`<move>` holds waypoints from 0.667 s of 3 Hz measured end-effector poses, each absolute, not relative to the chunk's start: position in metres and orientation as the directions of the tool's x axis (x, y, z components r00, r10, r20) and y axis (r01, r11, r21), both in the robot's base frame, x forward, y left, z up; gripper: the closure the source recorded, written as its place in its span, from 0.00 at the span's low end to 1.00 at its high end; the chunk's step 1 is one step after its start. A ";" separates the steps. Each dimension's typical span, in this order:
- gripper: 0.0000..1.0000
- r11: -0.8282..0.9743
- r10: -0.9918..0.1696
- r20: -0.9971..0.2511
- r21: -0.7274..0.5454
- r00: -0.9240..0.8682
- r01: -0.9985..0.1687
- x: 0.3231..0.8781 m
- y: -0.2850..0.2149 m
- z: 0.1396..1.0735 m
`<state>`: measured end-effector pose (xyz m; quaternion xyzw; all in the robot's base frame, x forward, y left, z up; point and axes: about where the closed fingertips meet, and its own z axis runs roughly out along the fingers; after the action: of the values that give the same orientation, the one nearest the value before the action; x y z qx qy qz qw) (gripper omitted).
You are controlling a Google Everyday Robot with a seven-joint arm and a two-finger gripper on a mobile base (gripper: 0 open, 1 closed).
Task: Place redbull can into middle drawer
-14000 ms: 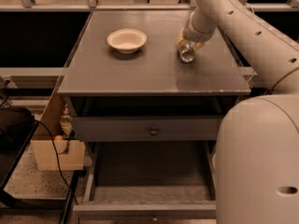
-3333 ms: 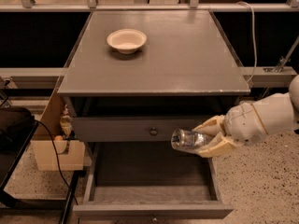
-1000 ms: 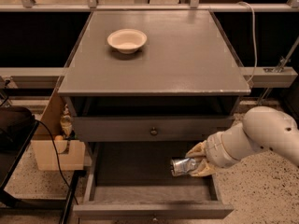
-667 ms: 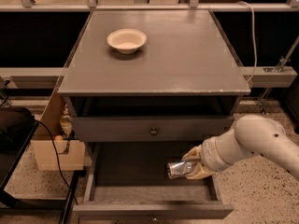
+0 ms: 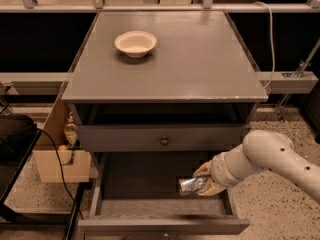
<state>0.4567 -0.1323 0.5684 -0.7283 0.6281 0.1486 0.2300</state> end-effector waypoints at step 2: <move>1.00 -0.142 -0.835 -0.516 -0.137 0.193 -0.980 0.448 -0.122 0.521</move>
Offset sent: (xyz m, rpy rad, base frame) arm -0.0109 0.0166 -0.0798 0.0153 0.0131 0.0549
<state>0.4483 -0.1216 0.5209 -0.7384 0.6145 0.1607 0.2267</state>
